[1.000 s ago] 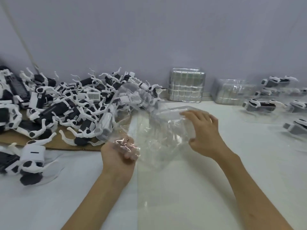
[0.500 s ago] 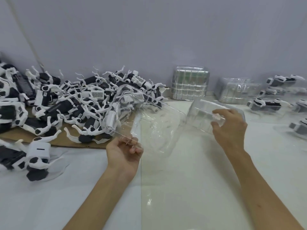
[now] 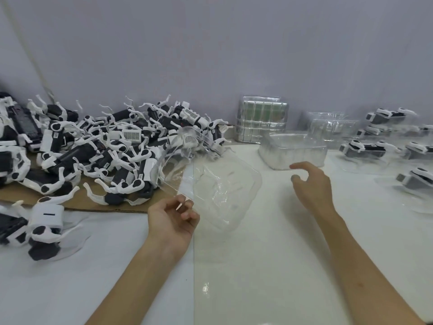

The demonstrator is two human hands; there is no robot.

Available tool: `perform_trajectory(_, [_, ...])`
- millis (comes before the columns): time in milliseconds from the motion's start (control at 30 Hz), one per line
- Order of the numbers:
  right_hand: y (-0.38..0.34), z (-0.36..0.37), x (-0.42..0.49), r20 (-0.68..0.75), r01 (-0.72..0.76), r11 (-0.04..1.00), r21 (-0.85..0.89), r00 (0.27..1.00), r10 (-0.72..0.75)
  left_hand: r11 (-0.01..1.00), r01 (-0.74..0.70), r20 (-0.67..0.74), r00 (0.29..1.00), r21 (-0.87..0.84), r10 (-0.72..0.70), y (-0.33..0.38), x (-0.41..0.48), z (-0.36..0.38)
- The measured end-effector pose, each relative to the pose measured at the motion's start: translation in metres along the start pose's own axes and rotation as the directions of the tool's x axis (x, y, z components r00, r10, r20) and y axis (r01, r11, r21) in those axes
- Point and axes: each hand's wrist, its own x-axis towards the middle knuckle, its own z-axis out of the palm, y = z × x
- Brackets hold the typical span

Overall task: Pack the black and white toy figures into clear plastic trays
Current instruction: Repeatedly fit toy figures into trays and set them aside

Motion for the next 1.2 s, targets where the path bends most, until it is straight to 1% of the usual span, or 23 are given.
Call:
perform_trajectory(33, [-0.007, 0.002, -0.002, 0.042, -0.009, 0.991, 0.134, 0.999, 0.003, 1.000, 0.003, 0.003, 1.000, 0.001, -0.003, 0.000, 0.000, 0.001])
perform_trajectory(67, [-0.016, 0.003, -0.005, 0.154, -0.058, 0.950, 0.307, 0.988, 0.010, 1.000, 0.003, 0.007, 1.000, -0.001, -0.003, 0.000, -0.001, 0.001])
perform_trajectory(100, [-0.025, 0.006, -0.009, 0.315, -0.143, 0.877, 0.459, 0.949, -0.010, 1.000, 0.003, 0.010, 1.000, -0.003, -0.003, -0.001, -0.001, 0.001])
perform_trajectory(133, [-0.032, 0.009, -0.014, 0.467, -0.235, 0.804, 0.546, 0.882, -0.060, 1.000, 0.004, 0.017, 1.000, -0.004, -0.004, -0.001, -0.001, 0.001])
perform_trajectory(200, [-0.042, 0.018, -0.024, 0.650, -0.332, 0.757, 0.563, 0.743, -0.157, 1.000, 0.011, 0.040, 0.999, 0.005, -0.011, -0.002, 0.000, 0.001])
perform_trajectory(233, [-0.044, 0.023, -0.029, 0.679, -0.330, 0.757, 0.564, 0.706, -0.199, 1.000, 0.012, 0.053, 0.998, 0.023, -0.013, -0.002, 0.000, 0.002])
perform_trajectory(267, [-0.046, 0.027, -0.031, 0.668, -0.306, 0.755, 0.581, 0.709, -0.227, 0.999, 0.007, 0.068, 0.998, 0.053, -0.011, -0.003, -0.001, 0.001])
perform_trajectory(367, [-0.050, 0.022, -0.027, 0.535, -0.283, 0.681, 0.676, 0.823, -0.190, 0.962, -0.061, 0.113, 0.993, 0.267, 0.032, -0.004, -0.002, 0.002])
perform_trajectory(433, [-0.045, 0.012, -0.017, 0.490, -0.342, 0.599, 0.724, 0.866, -0.098, 0.844, -0.195, 0.103, 0.981, 0.499, 0.165, -0.007, -0.003, 0.004])
perform_trajectory(500, [-0.037, -0.002, -0.007, 0.512, -0.412, 0.594, 0.691, 0.859, 0.002, 0.605, -0.372, 0.133, 0.906, 0.704, 0.402, -0.006, -0.005, 0.005])
perform_trajectory(533, [-0.033, -0.008, -0.004, 0.548, -0.447, 0.640, 0.625, 0.835, 0.049, 0.421, -0.458, 0.204, 0.828, 0.783, 0.522, -0.005, -0.006, 0.004])
perform_trajectory(567, [-0.029, -0.012, -0.001, 0.595, -0.474, 0.696, 0.540, 0.799, 0.083, 0.206, -0.518, 0.293, 0.720, 0.830, 0.629, -0.002, -0.007, 0.004])
perform_trajectory(600, [-0.027, -0.013, 0.000, 0.636, -0.491, 0.745, 0.452, 0.763, 0.117, -0.008, -0.530, 0.376, 0.591, 0.848, 0.714, 0.003, -0.008, 0.004])
perform_trajectory(633, [-0.024, -0.012, 0.001, 0.651, -0.492, 0.785, 0.377, 0.743, 0.153, -0.185, -0.495, 0.439, 0.464, 0.849, 0.769, 0.009, -0.008, 0.004])
perform_trajectory(667, [-0.021, -0.011, 0.002, 0.638, -0.455, 0.838, 0.302, 0.749, 0.177, -0.289, -0.430, 0.462, 0.381, 0.855, 0.801, 0.016, -0.007, 0.004])
perform_trajectory(700, [-0.018, -0.008, 0.002, 0.592, -0.372, 0.901, 0.222, 0.786, 0.179, -0.330, -0.366, 0.458, 0.353, 0.870, 0.816, 0.025, -0.005, 0.005])
perform_trajectory(767, [-0.013, -0.005, 0.001, 0.513, -0.216, 0.963, 0.159, 0.852, 0.106, -0.379, -0.220, 0.437, 0.405, 0.899, 0.803, 0.044, 0.001, 0.007])
perform_trajectory(867, [-0.010, -0.003, -0.001, 0.449, -0.186, 0.956, 0.226, 0.891, 0.067, -0.517, 0.006, 0.438, 0.522, 0.856, 0.732, 0.070, 0.013, 0.002])
perform_trajectory(933, [-0.012, -0.002, 0.000, 0.321, -0.137, 0.961, 0.242, 0.946, 0.054, -0.585, 0.077, 0.441, 0.580, 0.807, 0.685, 0.079, 0.019, -0.004])
perform_trajectory(967, [-0.013, -0.002, 0.000, 0.255, -0.115, 0.957, 0.266, 0.966, 0.045, -0.608, 0.079, 0.457, 0.584, 0.790, 0.671, 0.083, 0.023, -0.008])
perform_trajectory(1067, [-0.017, -0.004, -0.001, 0.120, -0.061, 0.939, 0.339, 0.993, 0.021, -0.607, 0.030, 0.513, 0.502, 0.794, 0.696, 0.090, 0.032, -0.018])
perform_trajectory(1133, [-0.018, -0.007, -0.001, 0.070, -0.038, 0.933, 0.359, 0.997, 0.014, -0.581, 0.004, 0.520, 0.441, 0.814, 0.731, 0.092, 0.035, -0.024])
perform_trajectory(1200, [-0.020, -0.007, -0.001, 0.040, -0.016, 0.932, 0.361, 0.999, 0.001, -0.544, -0.022, 0.504, 0.407, 0.839, 0.761, 0.092, 0.037, -0.026])
